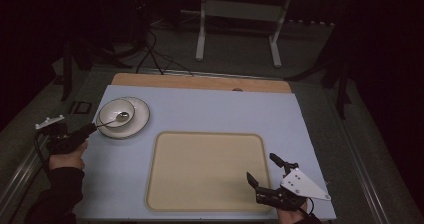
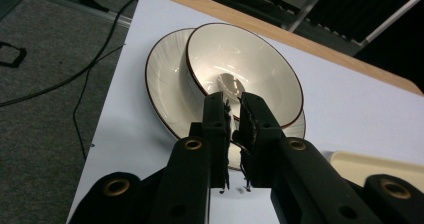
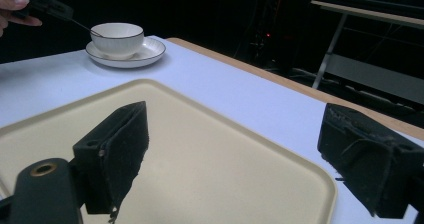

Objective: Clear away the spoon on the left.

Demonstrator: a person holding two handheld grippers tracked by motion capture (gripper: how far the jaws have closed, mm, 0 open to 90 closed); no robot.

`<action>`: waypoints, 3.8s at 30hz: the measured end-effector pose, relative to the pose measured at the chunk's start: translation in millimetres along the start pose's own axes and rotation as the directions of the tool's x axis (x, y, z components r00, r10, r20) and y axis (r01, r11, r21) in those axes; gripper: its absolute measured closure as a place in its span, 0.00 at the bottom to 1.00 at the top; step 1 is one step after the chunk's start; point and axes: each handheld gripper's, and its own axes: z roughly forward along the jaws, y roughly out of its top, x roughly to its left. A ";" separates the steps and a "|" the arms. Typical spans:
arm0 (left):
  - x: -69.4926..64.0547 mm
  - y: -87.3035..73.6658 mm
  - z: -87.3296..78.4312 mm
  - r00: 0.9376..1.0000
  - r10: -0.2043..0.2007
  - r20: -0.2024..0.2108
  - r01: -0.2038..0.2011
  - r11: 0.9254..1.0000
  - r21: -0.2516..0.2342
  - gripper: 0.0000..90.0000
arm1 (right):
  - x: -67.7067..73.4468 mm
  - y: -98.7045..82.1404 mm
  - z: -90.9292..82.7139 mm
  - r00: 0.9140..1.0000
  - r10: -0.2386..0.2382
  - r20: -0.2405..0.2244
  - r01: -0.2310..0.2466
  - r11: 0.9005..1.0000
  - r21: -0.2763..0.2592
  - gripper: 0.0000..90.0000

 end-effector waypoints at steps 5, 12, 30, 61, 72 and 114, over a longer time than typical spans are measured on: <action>-0.7 1.0 -1.2 1.000 -0.006 -0.001 0.006 1.000 -0.018 0.93 | -0.1 -0.3 0.5 1.000 0.001 0.000 -0.001 1.000 0.003 0.15; -3.8 5.3 -4.2 1.000 -0.009 -0.005 0.008 0.999 -0.050 0.97 | 0.3 -0.3 0.7 1.000 0.001 -0.002 -0.001 1.000 0.005 0.15; -12.4 23.7 -11.5 0.999 0.048 0.006 -0.047 0.997 -0.058 0.99 | -0.6 -0.8 1.5 1.000 0.006 -0.009 -0.006 1.000 0.009 0.15; -42.3 65.3 -59.6 0.973 0.201 0.117 -0.197 0.979 -0.045 0.99 | -1.7 -1.2 1.8 1.000 0.016 -0.015 -0.016 1.000 0.004 0.15; -69.6 74.8 -65.7 0.937 0.293 0.191 -0.294 0.955 -0.019 0.99 | -1.4 -1.2 2.3 1.000 0.016 -0.016 -0.016 1.000 0.007 0.15; -166.9 47.6 -56.5 0.650 0.503 0.570 -0.646 0.760 0.067 0.99 | -1.3 -1.4 2.4 0.999 0.020 -0.026 -0.019 1.000 0.011 0.15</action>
